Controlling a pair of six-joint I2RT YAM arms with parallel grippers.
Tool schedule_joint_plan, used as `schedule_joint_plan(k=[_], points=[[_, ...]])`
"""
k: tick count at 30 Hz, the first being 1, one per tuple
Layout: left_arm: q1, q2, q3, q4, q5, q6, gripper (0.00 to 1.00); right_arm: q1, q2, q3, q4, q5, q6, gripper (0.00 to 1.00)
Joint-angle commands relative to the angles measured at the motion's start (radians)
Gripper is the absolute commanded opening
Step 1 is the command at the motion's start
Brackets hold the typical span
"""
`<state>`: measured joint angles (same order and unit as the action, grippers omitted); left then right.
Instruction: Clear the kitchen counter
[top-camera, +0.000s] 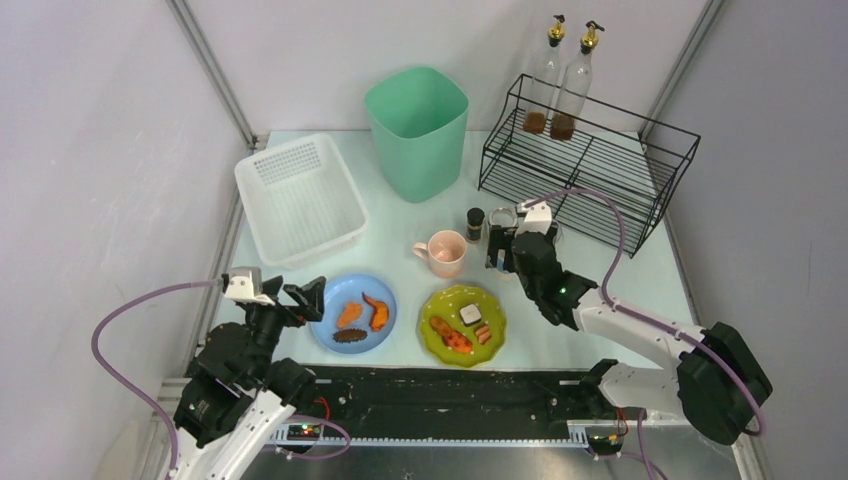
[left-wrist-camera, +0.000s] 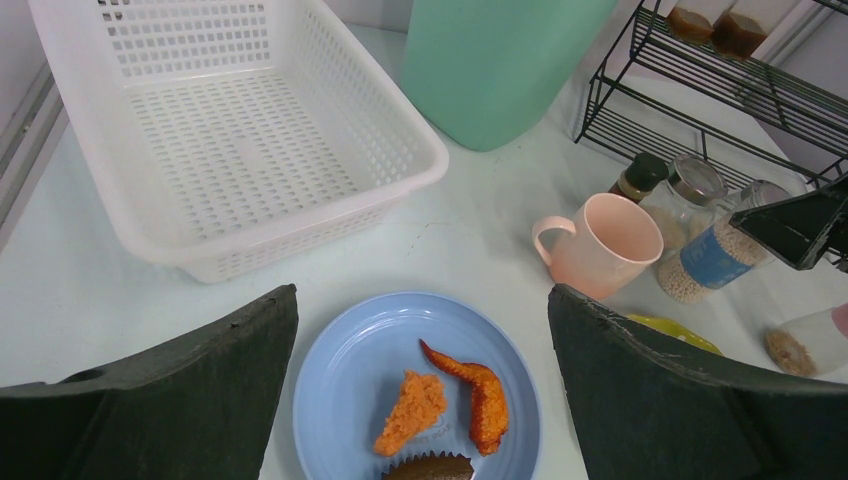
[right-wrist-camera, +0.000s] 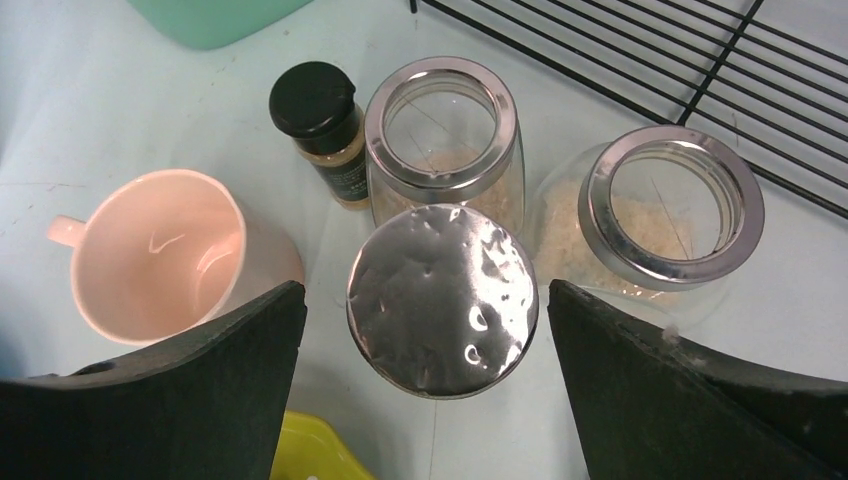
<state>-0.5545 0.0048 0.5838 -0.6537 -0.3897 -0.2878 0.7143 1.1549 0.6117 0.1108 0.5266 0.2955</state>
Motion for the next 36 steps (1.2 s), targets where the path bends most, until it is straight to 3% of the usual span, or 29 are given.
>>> schedule_joint_plan(k=[1,8,14,24,30,36], points=[[-0.004,-0.011,-0.007,0.024,-0.008,-0.003,0.98,0.009,0.015,-0.022,0.085,0.048,0.013,0.94],[-0.002,-0.011,-0.007,0.024,-0.010,-0.004,0.98,0.018,0.023,-0.030,0.090,0.081,0.001,0.91],[-0.002,-0.012,-0.007,0.024,-0.009,-0.003,0.98,0.025,0.013,-0.037,0.091,0.100,-0.007,0.80],[-0.002,-0.018,-0.009,0.024,-0.006,-0.002,0.98,0.064,-0.062,-0.040,0.108,0.134,-0.065,0.53],[-0.002,-0.019,-0.009,0.023,-0.004,-0.001,0.98,0.096,-0.191,-0.034,0.129,0.140,-0.148,0.28],[-0.001,-0.024,-0.009,0.023,-0.004,0.000,0.98,0.119,-0.313,0.004,0.081,0.157,-0.189,0.23]])
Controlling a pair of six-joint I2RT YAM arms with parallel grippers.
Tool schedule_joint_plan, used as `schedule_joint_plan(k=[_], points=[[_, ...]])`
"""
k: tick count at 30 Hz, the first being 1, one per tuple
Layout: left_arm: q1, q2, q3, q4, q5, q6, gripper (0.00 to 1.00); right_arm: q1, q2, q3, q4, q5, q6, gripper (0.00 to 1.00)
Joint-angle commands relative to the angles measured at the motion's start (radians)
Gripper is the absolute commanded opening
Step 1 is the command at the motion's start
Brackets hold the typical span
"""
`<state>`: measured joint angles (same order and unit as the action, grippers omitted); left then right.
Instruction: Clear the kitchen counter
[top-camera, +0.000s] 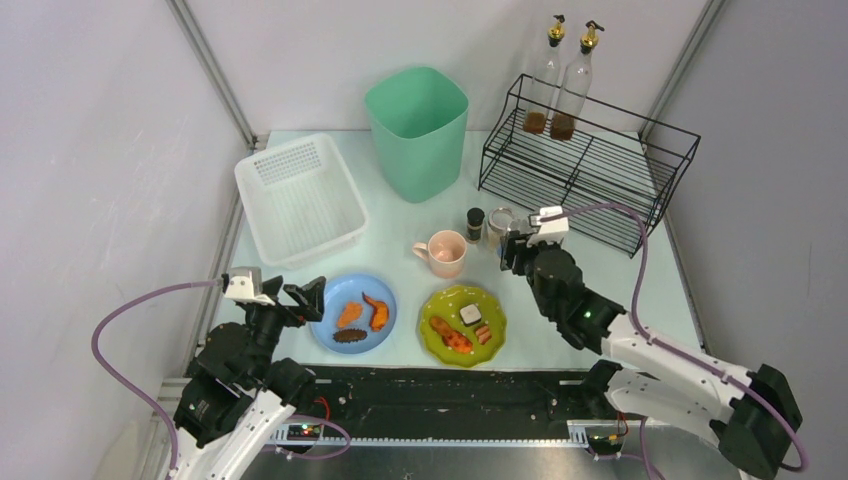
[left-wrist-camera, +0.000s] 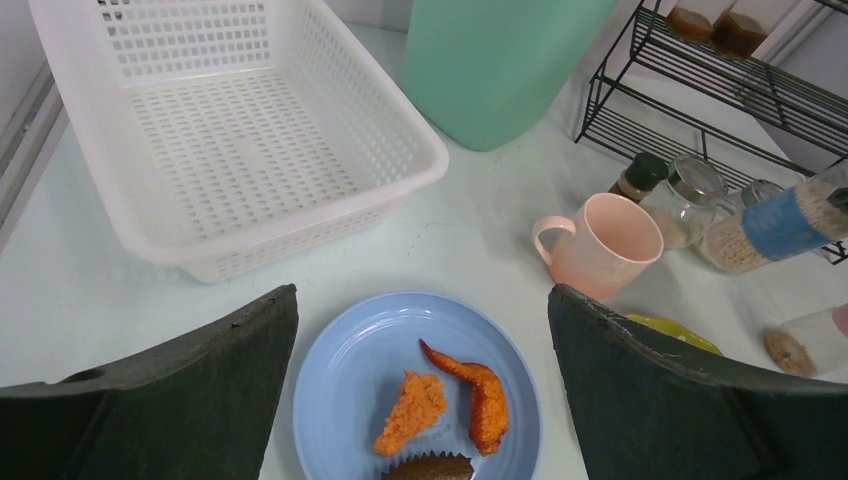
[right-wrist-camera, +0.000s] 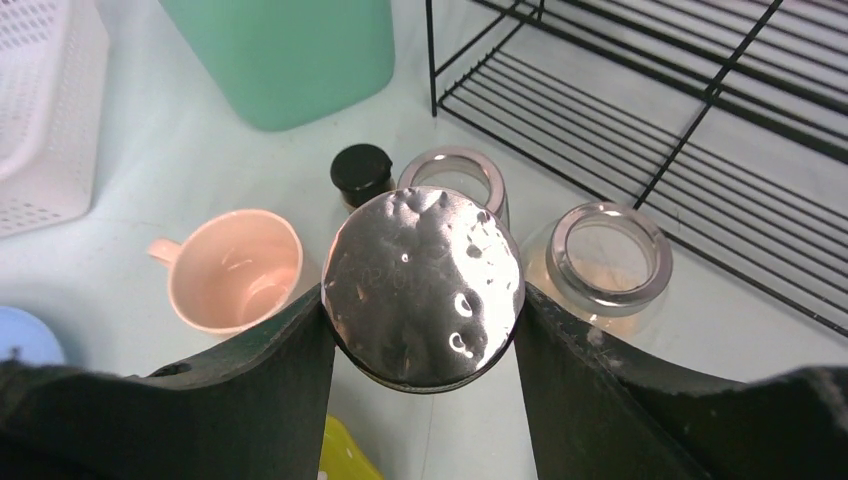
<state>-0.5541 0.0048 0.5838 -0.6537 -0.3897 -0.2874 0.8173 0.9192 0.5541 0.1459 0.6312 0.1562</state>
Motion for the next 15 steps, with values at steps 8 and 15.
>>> schedule_joint_plan(k=[8,15], points=[[-0.003,-0.013,-0.007,0.024,0.013,0.000,0.98,0.049,-0.169,0.221,-0.037,0.056,-0.149,0.21],[-0.003,-0.014,-0.008,0.025,0.017,-0.001,0.98,0.050,-0.178,0.372,-0.036,0.053,-0.304,0.20]])
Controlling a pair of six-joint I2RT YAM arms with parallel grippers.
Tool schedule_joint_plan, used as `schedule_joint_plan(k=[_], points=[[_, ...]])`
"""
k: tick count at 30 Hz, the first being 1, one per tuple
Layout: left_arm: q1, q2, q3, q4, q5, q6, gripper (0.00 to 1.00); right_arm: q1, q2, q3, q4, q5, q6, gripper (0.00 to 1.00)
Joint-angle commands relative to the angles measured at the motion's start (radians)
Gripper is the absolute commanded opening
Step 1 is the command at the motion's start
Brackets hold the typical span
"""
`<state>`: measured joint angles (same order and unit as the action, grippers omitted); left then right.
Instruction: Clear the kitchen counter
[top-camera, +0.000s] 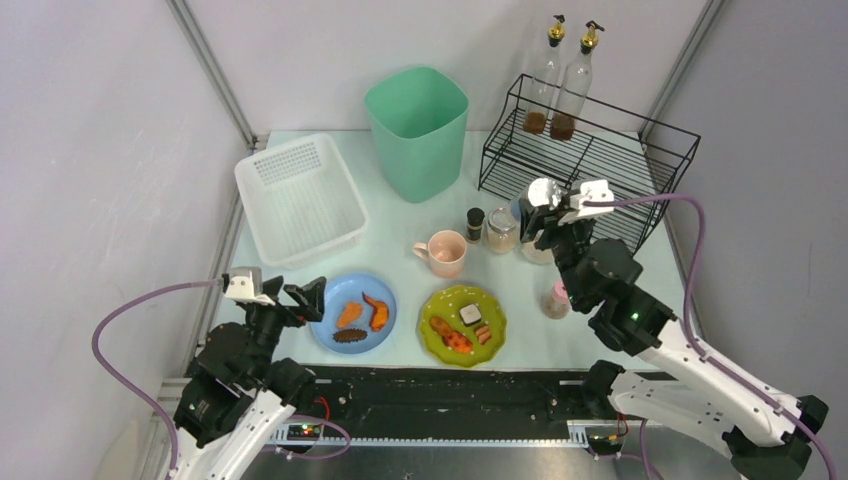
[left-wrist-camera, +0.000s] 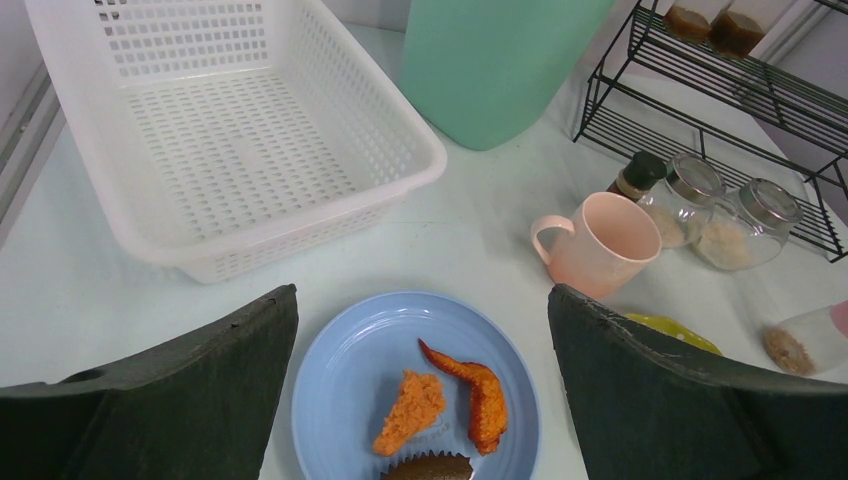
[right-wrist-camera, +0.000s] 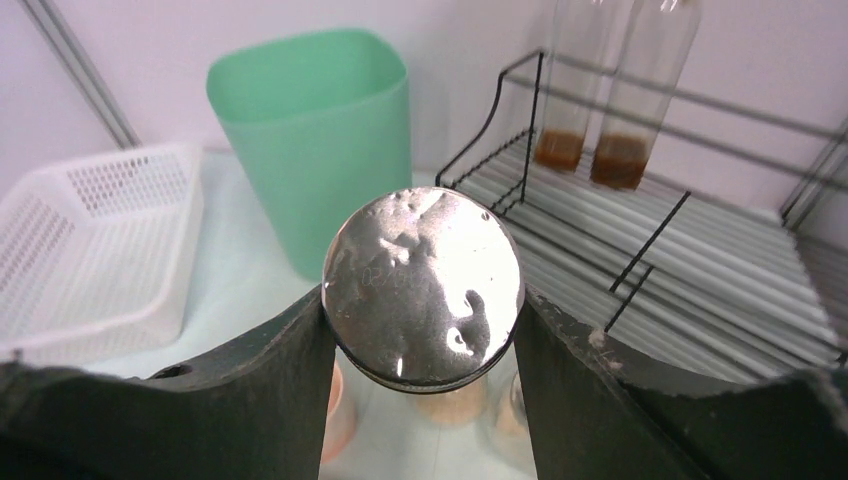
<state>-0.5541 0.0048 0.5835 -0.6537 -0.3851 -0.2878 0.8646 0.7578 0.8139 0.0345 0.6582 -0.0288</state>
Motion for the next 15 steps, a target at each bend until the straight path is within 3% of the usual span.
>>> schedule_joint_plan(k=[1,8,15], points=[[-0.003,-0.014,-0.008,0.025,0.014,0.000,0.98,0.002,-0.009,0.134,0.079,0.028,-0.135,0.20],[-0.001,-0.016,-0.009,0.023,0.021,0.000,0.98,-0.087,0.036,0.237,0.128,-0.002,-0.241,0.20],[-0.003,-0.025,-0.008,0.024,0.017,0.002,0.98,-0.396,0.103,0.350,0.030,-0.197,-0.078,0.19]])
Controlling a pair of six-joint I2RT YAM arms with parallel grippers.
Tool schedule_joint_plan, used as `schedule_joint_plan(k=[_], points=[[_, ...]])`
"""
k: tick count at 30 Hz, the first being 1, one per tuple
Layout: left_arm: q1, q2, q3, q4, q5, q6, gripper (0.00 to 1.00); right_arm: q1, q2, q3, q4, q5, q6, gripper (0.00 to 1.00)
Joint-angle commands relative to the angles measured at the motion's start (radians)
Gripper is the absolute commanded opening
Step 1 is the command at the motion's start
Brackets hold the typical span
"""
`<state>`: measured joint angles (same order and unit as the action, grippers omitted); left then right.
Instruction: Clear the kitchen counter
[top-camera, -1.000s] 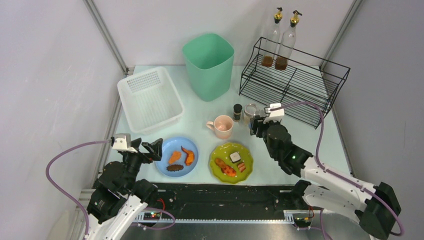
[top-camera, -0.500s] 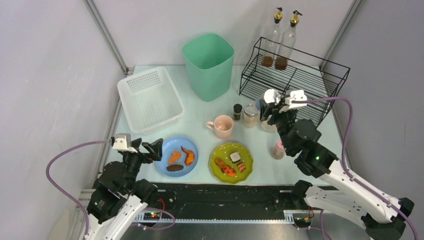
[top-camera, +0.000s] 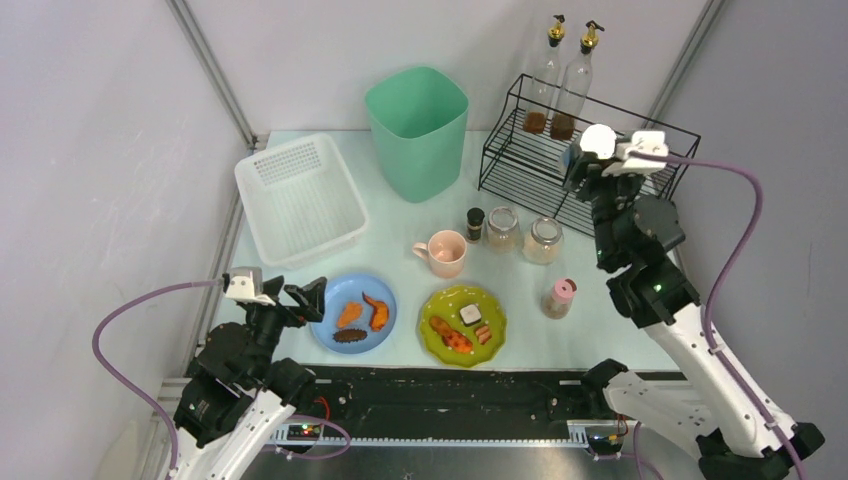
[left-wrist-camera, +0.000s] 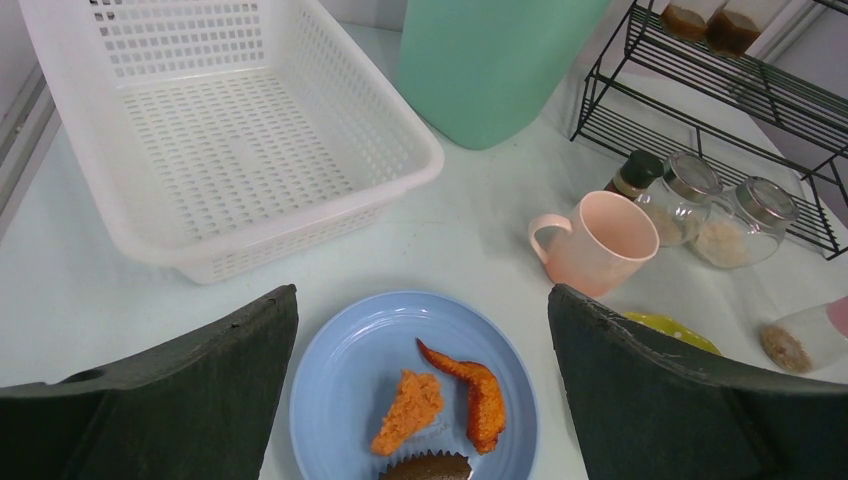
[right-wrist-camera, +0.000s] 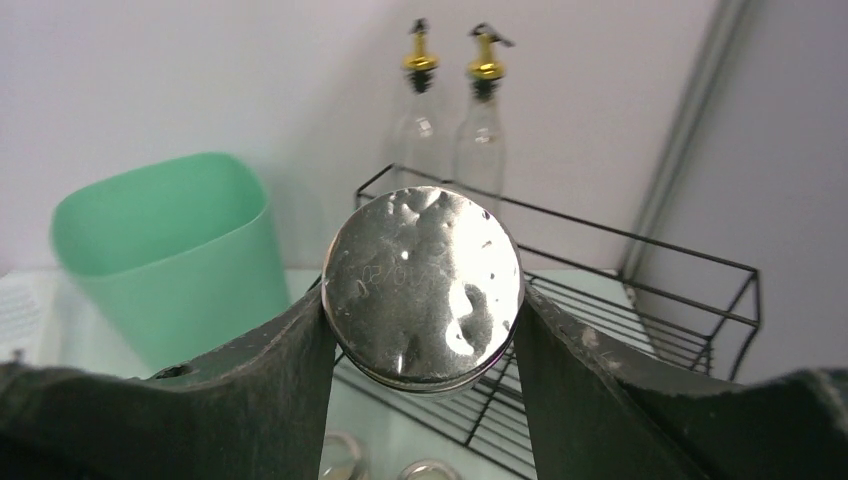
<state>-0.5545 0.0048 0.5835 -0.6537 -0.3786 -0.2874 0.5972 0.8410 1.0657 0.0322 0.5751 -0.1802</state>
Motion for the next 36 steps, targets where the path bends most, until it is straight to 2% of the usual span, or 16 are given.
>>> schedule_joint_plan(k=[1,9,16,36], points=[[-0.002,-0.024,-0.008,0.023,0.011,0.002,0.98,-0.151,0.034,0.111,0.028,-0.124,0.081,0.19],[-0.002,-0.036,-0.009,0.023,0.003,0.002,0.98,-0.399,0.103,0.160,0.041,-0.214,0.154,0.18],[-0.001,-0.034,-0.008,0.024,0.000,0.001,0.98,-0.530,0.223,0.240,0.053,-0.250,0.176,0.18],[-0.002,-0.024,-0.011,0.024,-0.018,0.000,0.98,-0.634,0.691,0.657,-0.027,-0.264,0.228,0.18]])
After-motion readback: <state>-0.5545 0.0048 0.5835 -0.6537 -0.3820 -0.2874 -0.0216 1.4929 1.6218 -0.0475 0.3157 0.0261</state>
